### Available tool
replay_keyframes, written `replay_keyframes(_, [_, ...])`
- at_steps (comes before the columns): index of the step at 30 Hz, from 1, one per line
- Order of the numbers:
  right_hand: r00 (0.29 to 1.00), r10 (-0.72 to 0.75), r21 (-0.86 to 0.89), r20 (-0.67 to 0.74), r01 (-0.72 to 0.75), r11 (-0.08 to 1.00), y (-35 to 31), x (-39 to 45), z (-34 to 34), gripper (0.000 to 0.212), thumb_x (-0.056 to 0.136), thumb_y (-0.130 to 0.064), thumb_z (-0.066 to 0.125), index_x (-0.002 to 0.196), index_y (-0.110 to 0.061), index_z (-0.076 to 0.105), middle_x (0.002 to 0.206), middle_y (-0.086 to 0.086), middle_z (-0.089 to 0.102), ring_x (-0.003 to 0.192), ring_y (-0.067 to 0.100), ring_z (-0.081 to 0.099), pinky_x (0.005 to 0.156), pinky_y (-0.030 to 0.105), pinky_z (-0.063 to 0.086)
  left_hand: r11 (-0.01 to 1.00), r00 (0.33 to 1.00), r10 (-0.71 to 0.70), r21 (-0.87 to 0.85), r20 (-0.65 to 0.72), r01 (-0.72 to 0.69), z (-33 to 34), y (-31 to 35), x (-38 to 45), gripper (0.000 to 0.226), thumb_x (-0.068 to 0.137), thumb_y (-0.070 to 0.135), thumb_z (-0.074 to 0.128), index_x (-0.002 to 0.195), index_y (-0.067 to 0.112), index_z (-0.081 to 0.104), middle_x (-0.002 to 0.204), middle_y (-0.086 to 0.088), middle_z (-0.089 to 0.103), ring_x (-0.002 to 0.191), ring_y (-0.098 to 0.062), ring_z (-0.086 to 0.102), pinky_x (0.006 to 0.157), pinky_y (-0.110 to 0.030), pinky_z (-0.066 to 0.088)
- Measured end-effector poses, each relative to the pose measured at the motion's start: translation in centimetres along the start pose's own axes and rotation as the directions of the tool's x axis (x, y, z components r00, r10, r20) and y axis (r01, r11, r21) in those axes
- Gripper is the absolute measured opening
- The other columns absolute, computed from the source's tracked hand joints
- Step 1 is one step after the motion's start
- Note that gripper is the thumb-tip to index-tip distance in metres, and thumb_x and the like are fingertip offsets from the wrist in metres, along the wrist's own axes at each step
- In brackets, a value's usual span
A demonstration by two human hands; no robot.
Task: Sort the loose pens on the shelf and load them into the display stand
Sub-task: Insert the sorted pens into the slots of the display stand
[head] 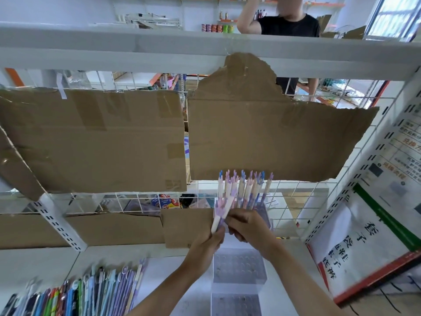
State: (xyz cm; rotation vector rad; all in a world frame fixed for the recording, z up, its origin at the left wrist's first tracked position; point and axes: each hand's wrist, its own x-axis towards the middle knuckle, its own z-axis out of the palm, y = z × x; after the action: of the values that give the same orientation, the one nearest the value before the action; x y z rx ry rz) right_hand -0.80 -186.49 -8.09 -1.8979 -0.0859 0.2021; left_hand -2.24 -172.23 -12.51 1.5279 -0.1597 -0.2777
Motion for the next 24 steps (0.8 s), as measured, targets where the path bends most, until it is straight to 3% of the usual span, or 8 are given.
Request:
replay_keyframes(4, [1.000, 0.010, 0.022, 0.021, -0.011, 1.000, 0.7, -0.5, -0.2, 0.019, 0.088, 0.004, 0.048, 0.085, -0.002, 0.066, 0.054, -0.002, 0.054, 0.042, 0.009, 0.039, 0.043, 0.016, 0.033, 0.999, 0.999, 0.010, 0.048, 0.043, -0.012, 0.6, -0.5, -0.1, 0.028, 0.099, 0.022, 0.039, 0.074, 0.009, 0.037, 0.055, 0.008, 0.028, 0.047, -0.003, 0.026, 0.049, -0.011, 0.025])
replay_keyframes(7, [0.999, -0.005, 0.003, 0.032, 0.005, 1.000, 0.6, -0.7, -0.6, 0.017, 0.089, -0.001, 0.053, 0.078, -0.009, 0.064, 0.057, -0.002, 0.056, 0.045, 0.011, 0.042, 0.045, 0.016, 0.035, 0.997, 0.999, 0.016, 0.071, 0.031, -0.018, 0.6, -0.6, 0.0, 0.030, 0.097, 0.028, 0.040, 0.075, 0.008, 0.041, 0.059, 0.000, 0.027, 0.048, -0.004, 0.025, 0.048, -0.013, 0.024])
replay_keyframes(9, [1.000, -0.011, -0.069, 0.025, 0.013, 0.998, 0.8, -0.7, -0.5, 0.017, 0.089, -0.009, 0.058, 0.074, -0.016, 0.062, 0.057, -0.004, 0.058, 0.046, 0.011, 0.044, 0.046, 0.016, 0.037, 0.991, 0.998, 0.039, 0.130, 0.046, -0.045, 0.5, -0.7, 0.0, 0.034, 0.094, 0.036, 0.041, 0.073, 0.010, 0.046, 0.056, 0.001, 0.032, 0.048, -0.006, 0.027, 0.048, -0.015, 0.024])
replay_keyframes(12, [1.000, 0.004, -0.143, -0.012, -0.005, 0.990, 1.2, -0.7, -0.3, 0.013, 0.092, -0.015, 0.057, 0.079, -0.010, 0.060, 0.057, -0.005, 0.060, 0.045, 0.009, 0.048, 0.046, 0.017, 0.039, 0.988, 0.998, 0.040, 0.149, 0.053, -0.048, 0.2, -1.0, 0.2, 0.031, 0.093, 0.035, 0.043, 0.077, 0.011, 0.054, 0.053, 0.007, 0.048, 0.045, -0.005, 0.038, 0.047, -0.016, 0.032])
replay_keyframes(16, [0.977, 0.001, -0.115, -0.212, -0.026, 0.993, 1.1, -0.6, -2.0, 0.015, 0.098, -0.017, 0.047, 0.084, -0.010, 0.051, 0.063, 0.000, 0.062, 0.046, 0.008, 0.052, 0.046, 0.021, 0.042, 0.993, 0.991, -0.033, 0.109, -0.133, 0.048, -0.3, -1.3, 0.8, 0.026, 0.096, 0.029, 0.045, 0.086, 0.007, 0.056, 0.063, 0.000, 0.059, 0.052, -0.008, 0.054, 0.047, -0.018, 0.042])
replay_keyframes(19, [0.892, -0.065, -0.172, -0.447, -0.014, 0.985, 0.7, 0.3, -4.8, 0.016, 0.098, -0.016, 0.046, 0.082, -0.014, 0.047, 0.065, 0.001, 0.062, 0.048, 0.011, 0.054, 0.051, 0.026, 0.045, 0.968, 0.976, 0.040, 0.251, -0.216, 0.016, -0.9, -1.0, 1.0, 0.030, 0.098, 0.029, 0.043, 0.081, 0.006, 0.053, 0.048, 0.009, 0.048, 0.044, -0.003, 0.044, 0.045, -0.014, 0.036])
replay_keyframes(21, [0.863, -0.126, -0.288, -0.488, -0.024, 0.957, 0.5, 1.1, -6.5, 0.012, 0.099, -0.016, 0.044, 0.088, -0.012, 0.047, 0.068, 0.003, 0.062, 0.054, 0.017, 0.058, 0.055, 0.030, 0.046, 0.948, 0.966, 0.110, 0.317, -0.234, -0.032, -1.0, -0.7, 1.2, 0.022, 0.099, 0.024, 0.042, 0.084, 0.010, 0.051, 0.046, 0.010, 0.040, 0.042, -0.002, 0.041, 0.044, -0.011, 0.029])
replay_keyframes(24, [0.871, -0.147, -0.408, -0.469, -0.066, 0.910, 0.9, 2.2, -7.4, 0.015, 0.100, -0.017, 0.042, 0.098, -0.004, 0.049, 0.077, 0.011, 0.065, 0.060, 0.024, 0.060, 0.056, 0.035, 0.049, 0.953, 0.970, 0.086, 0.304, -0.225, -0.014, -0.6, -0.4, 1.6, 0.018, 0.099, 0.026, 0.040, 0.088, 0.015, 0.047, 0.055, 0.003, 0.039, 0.042, -0.003, 0.038, 0.043, -0.014, 0.028])
